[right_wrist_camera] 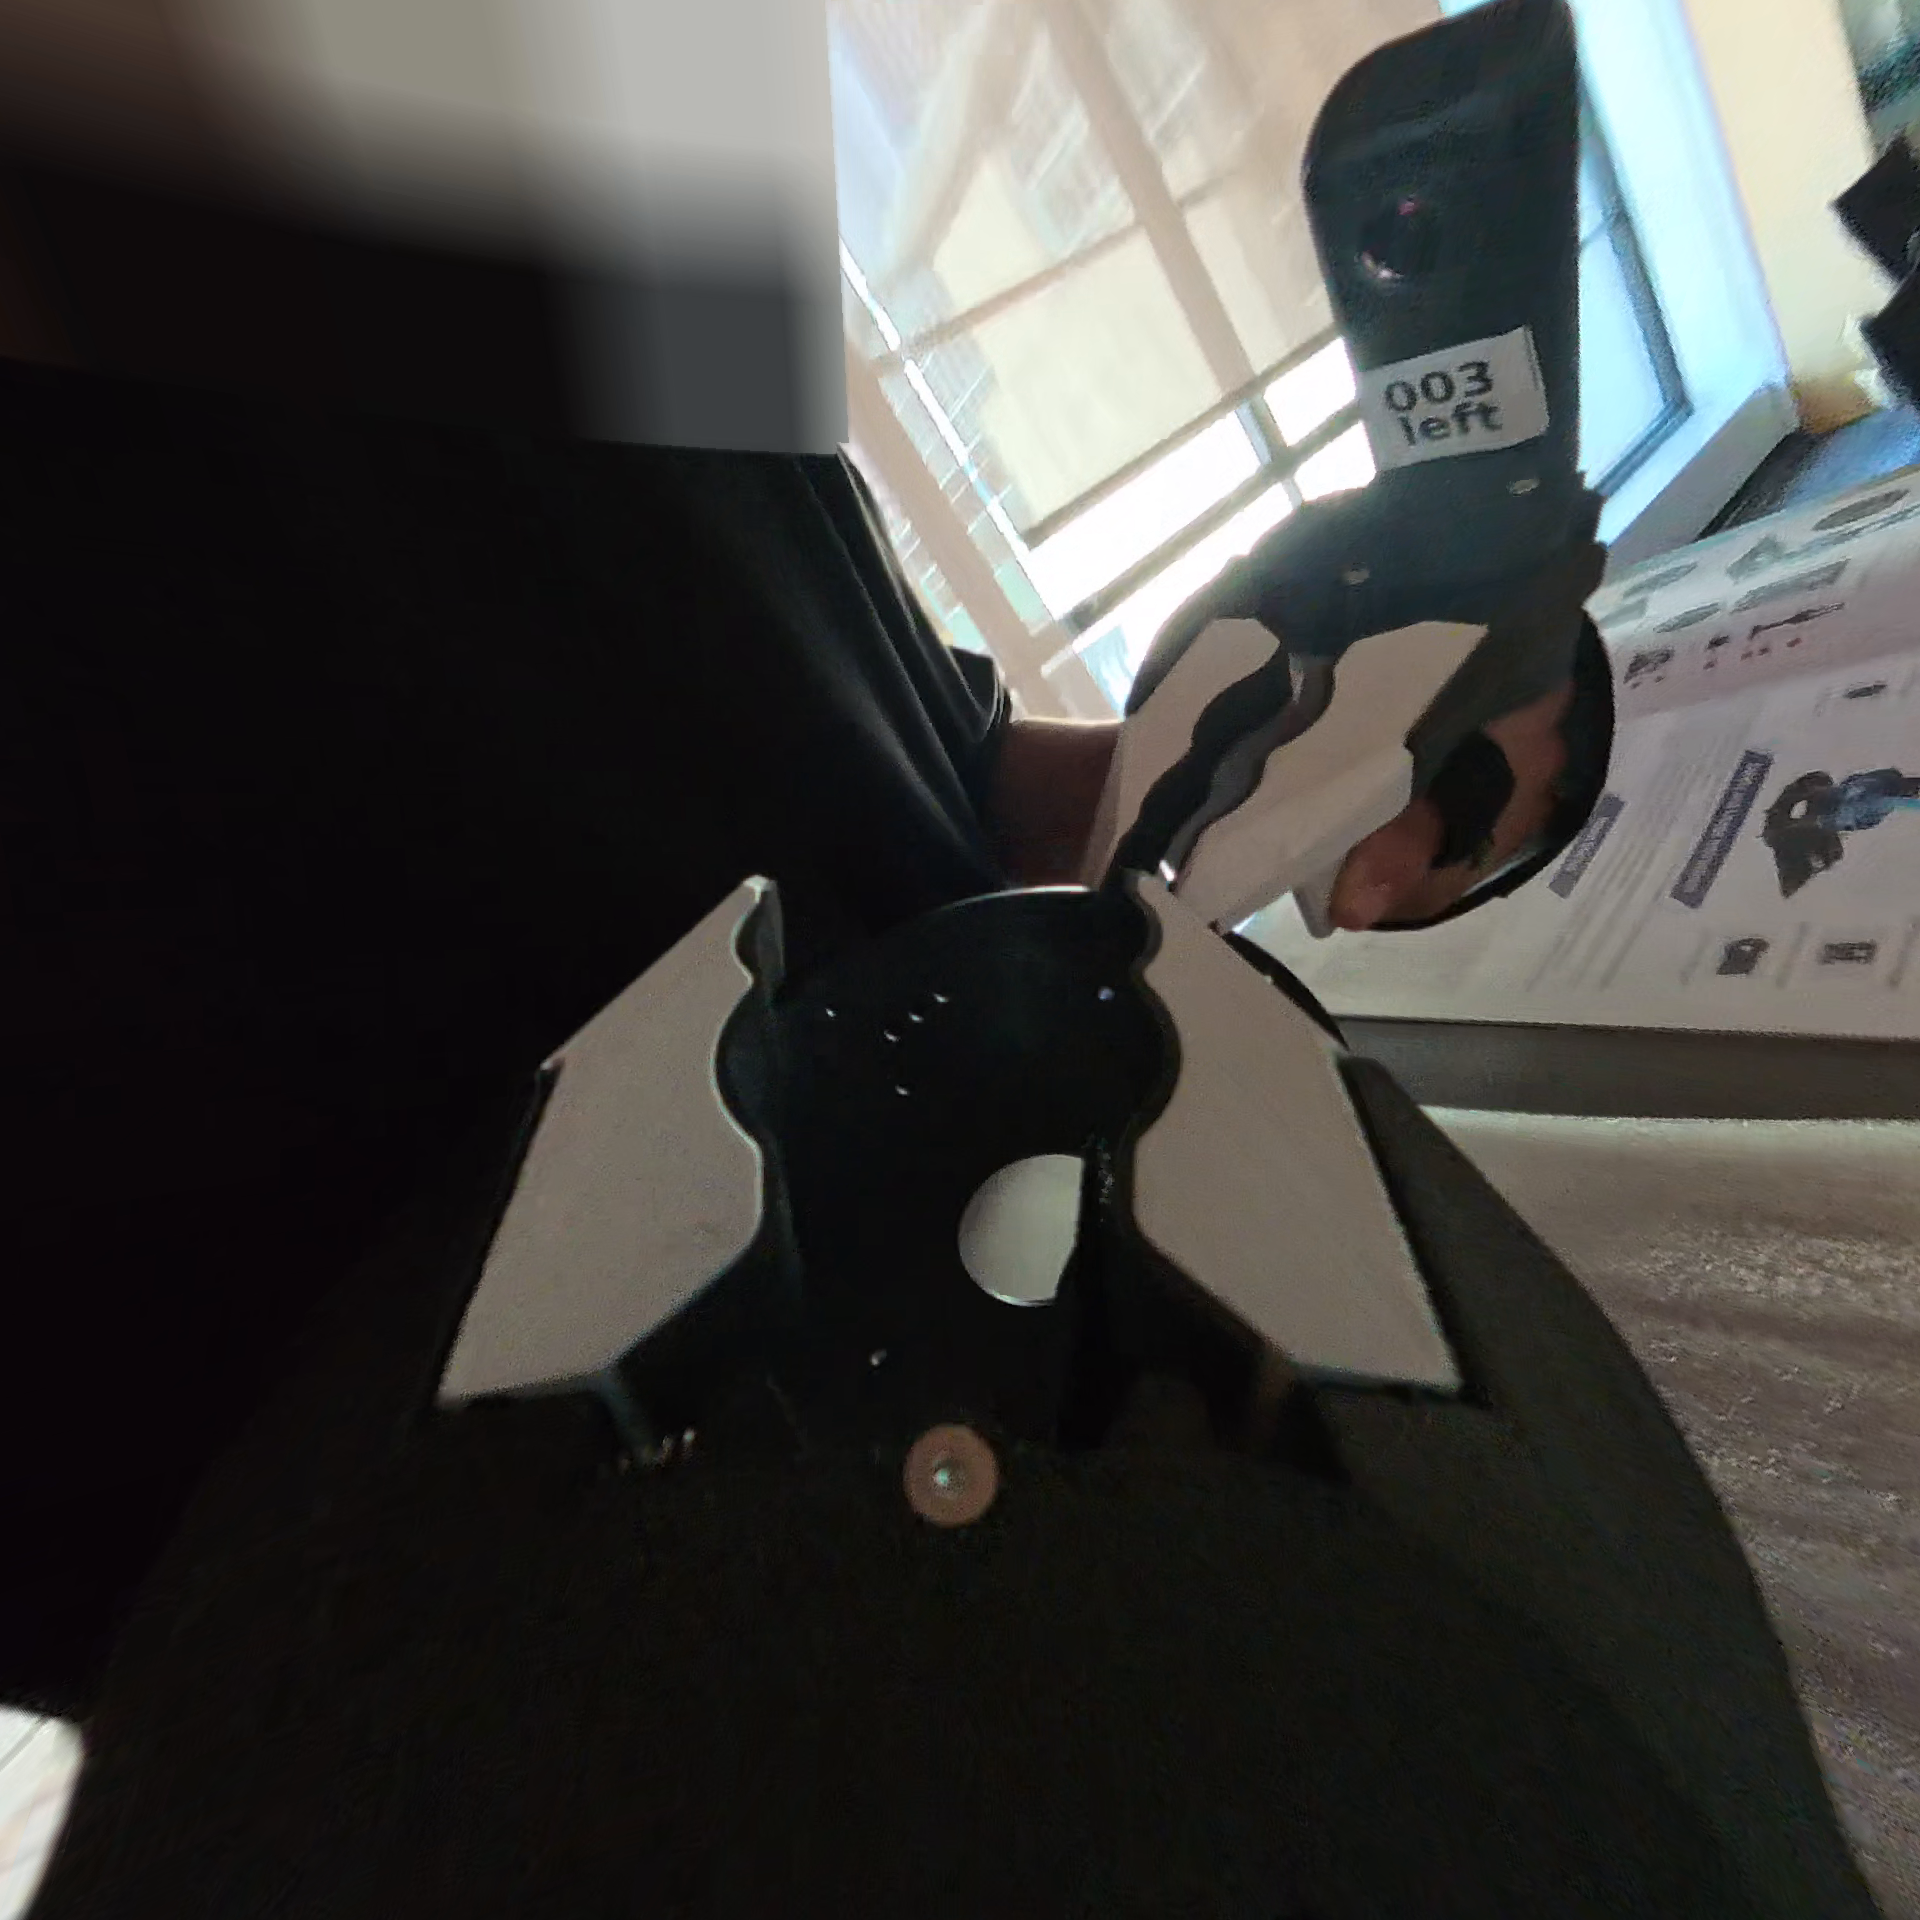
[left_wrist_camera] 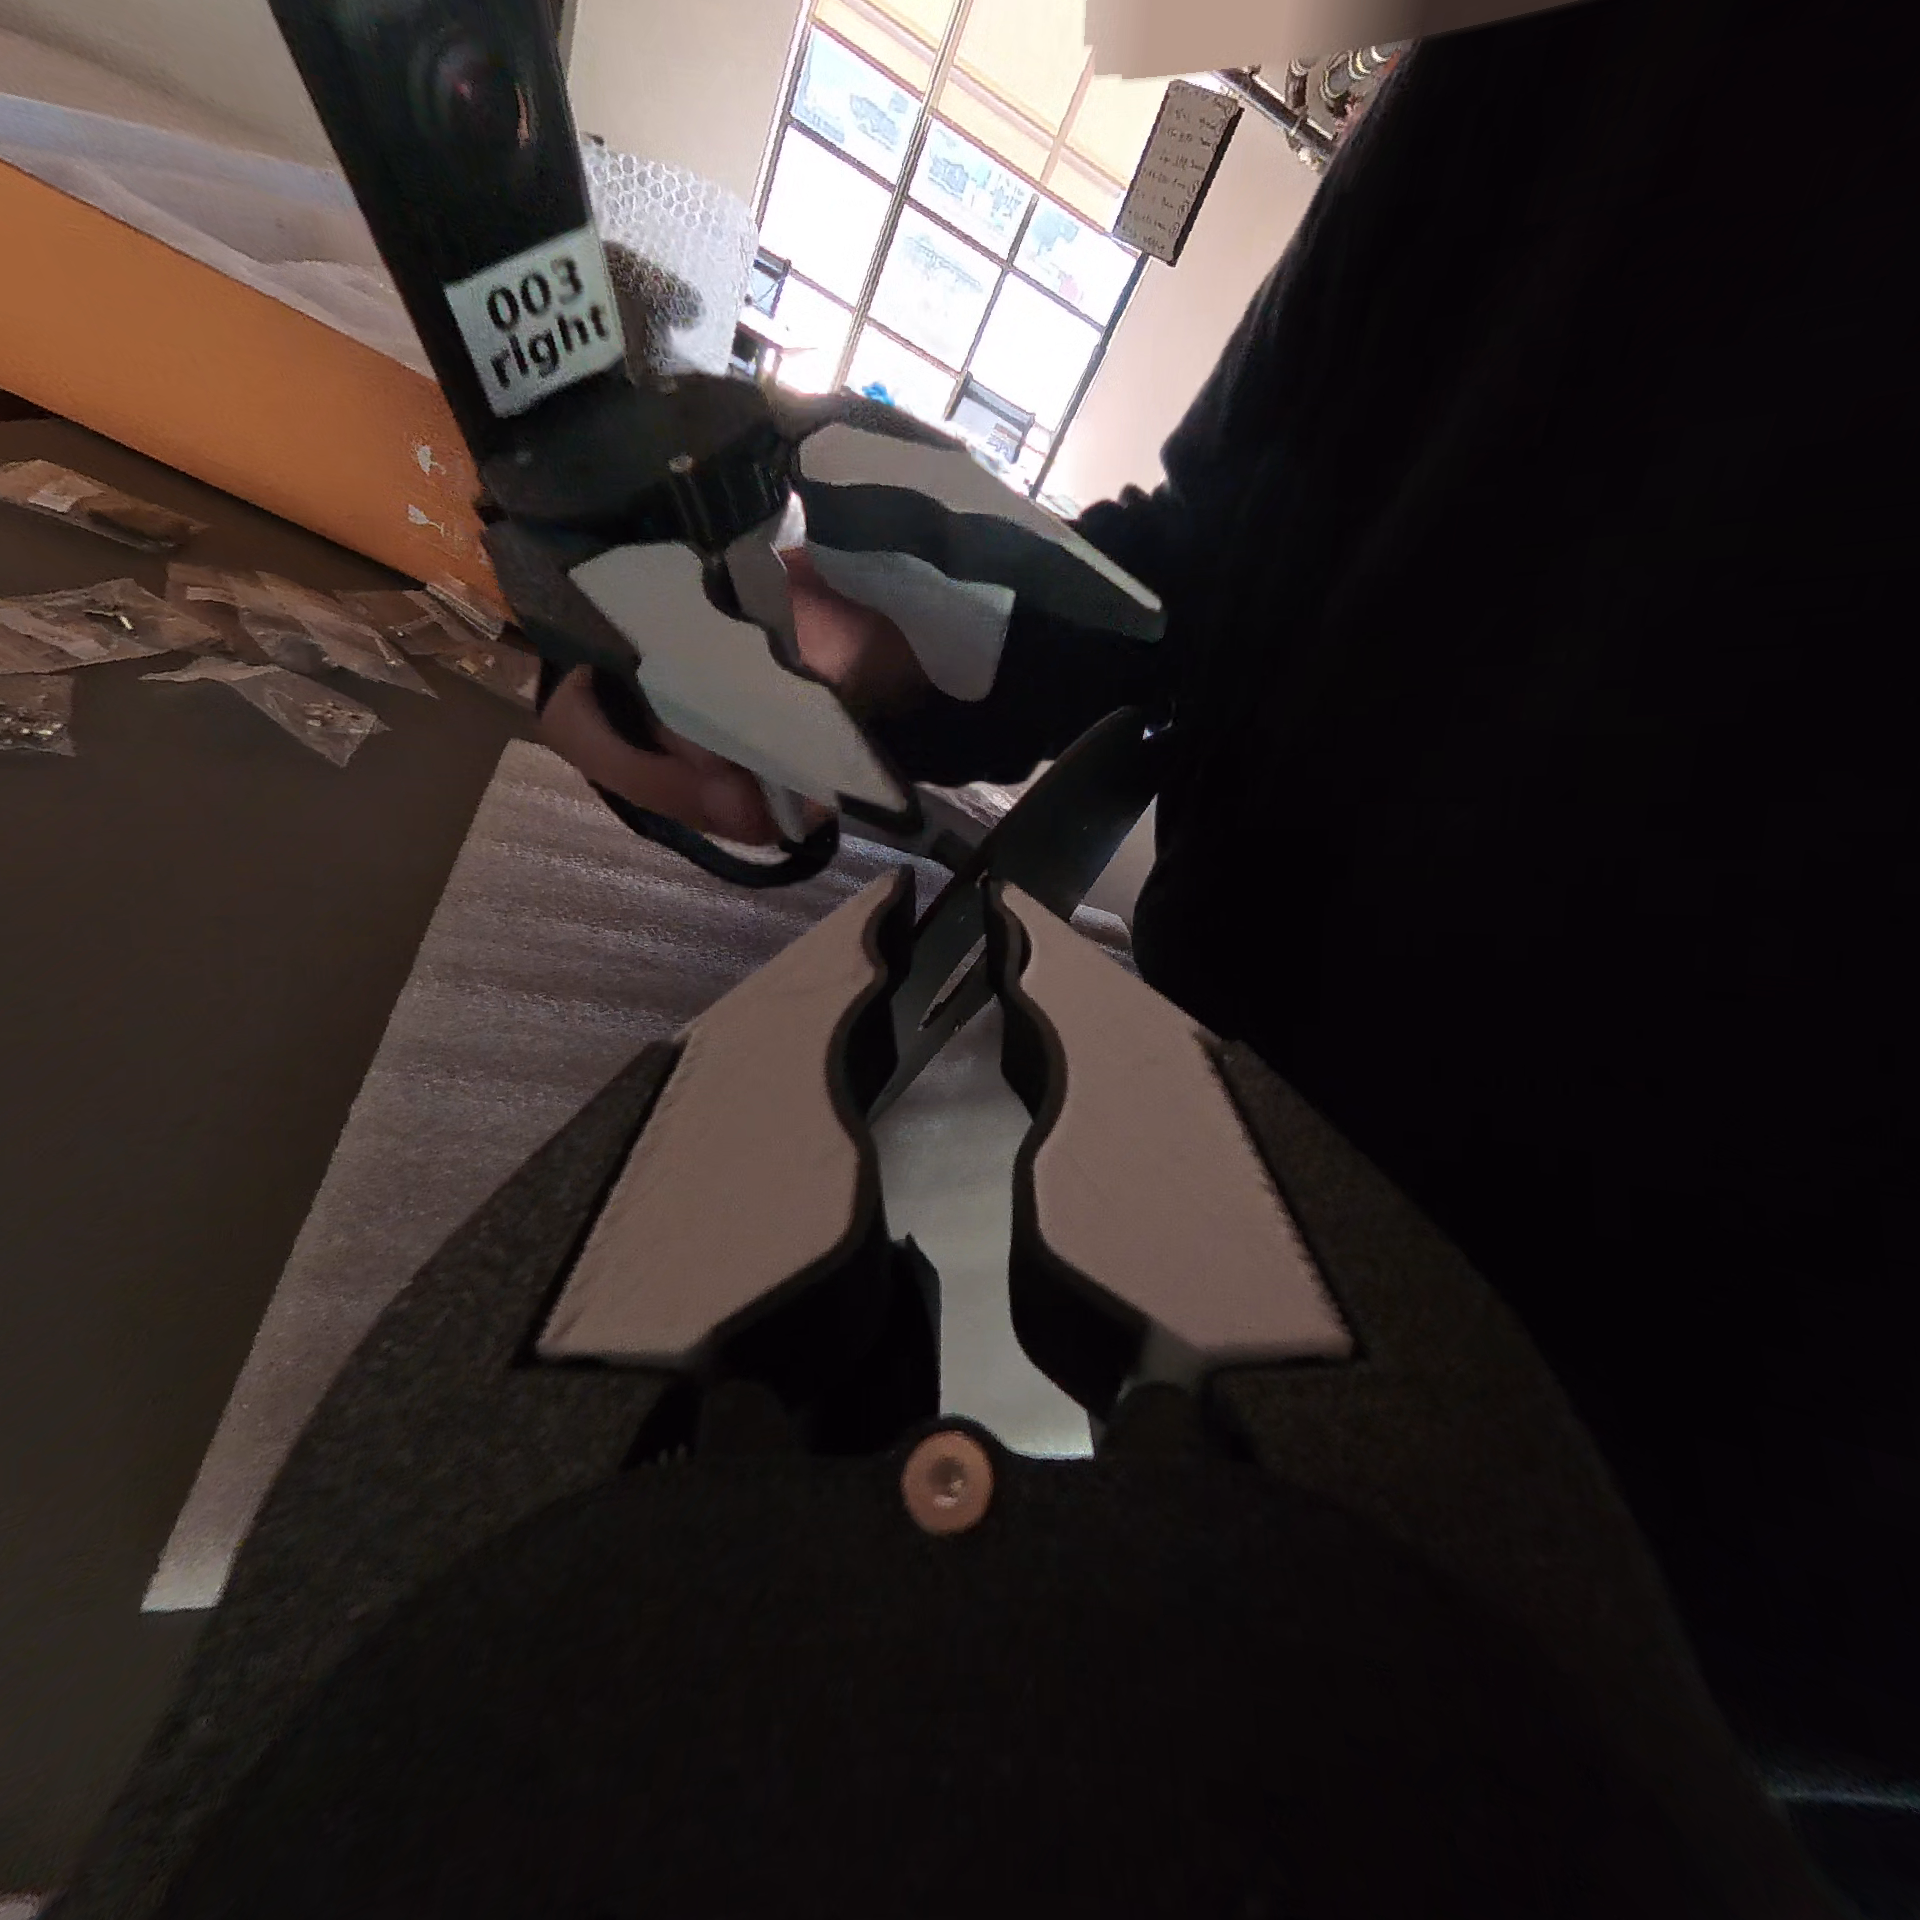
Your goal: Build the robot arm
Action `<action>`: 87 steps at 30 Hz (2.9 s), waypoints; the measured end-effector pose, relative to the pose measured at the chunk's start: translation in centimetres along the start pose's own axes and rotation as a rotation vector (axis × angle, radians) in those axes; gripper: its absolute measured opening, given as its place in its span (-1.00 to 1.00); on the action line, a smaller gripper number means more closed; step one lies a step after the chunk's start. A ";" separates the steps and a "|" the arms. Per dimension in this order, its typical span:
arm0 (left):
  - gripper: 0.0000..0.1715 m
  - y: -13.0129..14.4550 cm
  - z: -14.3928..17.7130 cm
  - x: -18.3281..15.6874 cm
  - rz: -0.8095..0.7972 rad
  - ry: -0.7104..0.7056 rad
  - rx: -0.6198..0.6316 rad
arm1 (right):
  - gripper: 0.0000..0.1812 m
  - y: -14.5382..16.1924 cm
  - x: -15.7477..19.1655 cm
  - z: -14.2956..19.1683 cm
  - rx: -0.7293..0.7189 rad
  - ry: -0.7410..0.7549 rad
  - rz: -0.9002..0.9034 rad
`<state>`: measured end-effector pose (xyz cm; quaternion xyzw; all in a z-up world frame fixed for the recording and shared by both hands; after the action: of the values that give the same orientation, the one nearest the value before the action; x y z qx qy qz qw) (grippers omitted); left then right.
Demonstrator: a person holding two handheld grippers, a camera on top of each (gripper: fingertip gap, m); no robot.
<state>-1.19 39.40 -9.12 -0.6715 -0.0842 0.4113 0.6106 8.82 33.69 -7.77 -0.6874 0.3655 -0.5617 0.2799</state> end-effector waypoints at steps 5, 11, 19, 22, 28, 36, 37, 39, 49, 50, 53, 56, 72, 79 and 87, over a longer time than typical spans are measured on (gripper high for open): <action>-0.86 -0.1 -0.1 0.2 0.012 -0.002 -0.006 | -0.23 0.8 0.0 -0.8 -0.041 0.006 0.029; -0.85 0.0 -0.1 0.2 0.010 -0.003 -0.008 | -0.27 1.1 -0.1 -0.6 -0.067 -0.009 0.015; -0.85 0.2 -0.1 0.2 -0.031 -0.027 0.014 | -0.31 1.6 -0.3 -0.1 -0.064 -0.005 -0.009; -0.85 0.3 0.0 0.1 -0.047 -0.021 0.025 | -0.36 2.2 -0.3 -0.2 -0.058 -0.022 -0.055; -0.86 0.1 -0.2 0.4 -0.049 -0.030 0.030 | -0.31 1.2 -0.3 0.3 -0.099 -0.011 -0.019; -0.86 0.0 -0.1 0.3 -0.060 -0.038 0.052 | -0.28 2.3 -0.1 0.7 -0.081 -0.030 -0.112; -0.86 0.0 -0.1 0.3 -0.059 -0.040 0.050 | -0.26 2.0 -0.2 0.9 -0.096 -0.017 -0.104; -0.86 0.0 -0.2 0.3 -0.058 -0.048 0.044 | -0.20 1.2 -0.3 1.1 -0.118 0.008 -0.077; -0.86 -0.1 -0.3 0.3 -0.077 -0.071 0.067 | -0.28 1.9 0.5 0.9 -0.073 -0.031 -0.122; -0.86 -0.1 -0.3 0.3 -0.071 -0.068 0.065 | -0.24 1.8 0.3 1.0 -0.072 -0.011 -0.120; -0.85 -0.3 -0.4 0.4 -0.052 -0.074 0.061 | -0.30 0.4 0.0 1.5 -0.100 0.081 -0.082; -0.74 -0.4 -0.5 0.2 -0.034 -0.063 0.055 | -0.40 -0.9 -0.4 2.2 -0.111 0.226 -0.051; -0.84 -0.8 -0.7 0.7 0.031 0.014 0.055 | -0.26 -2.9 -1.8 -2.5 1.028 0.626 0.798; -0.85 -0.5 -0.4 0.3 -0.013 0.024 0.063 | -0.29 -4.9 0.4 -3.3 1.075 0.553 0.795; -0.86 -0.4 -0.6 0.6 -0.012 0.033 0.023 | -0.24 -3.2 -1.8 -3.7 1.228 0.568 0.877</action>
<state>-0.21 39.42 -9.08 -0.6704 -0.0733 0.3976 0.6221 5.57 37.04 -5.46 -0.0358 0.2852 -0.6545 0.6993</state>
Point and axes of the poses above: each gripper's, where its closed fingertips meet, z back along the fingers, y out of its underside, x = y × z across the jaws, the point moved 6 cm from there along z, back along the fingers, and after that the axes turned 1 degree about -x, right-handed, at the moved point
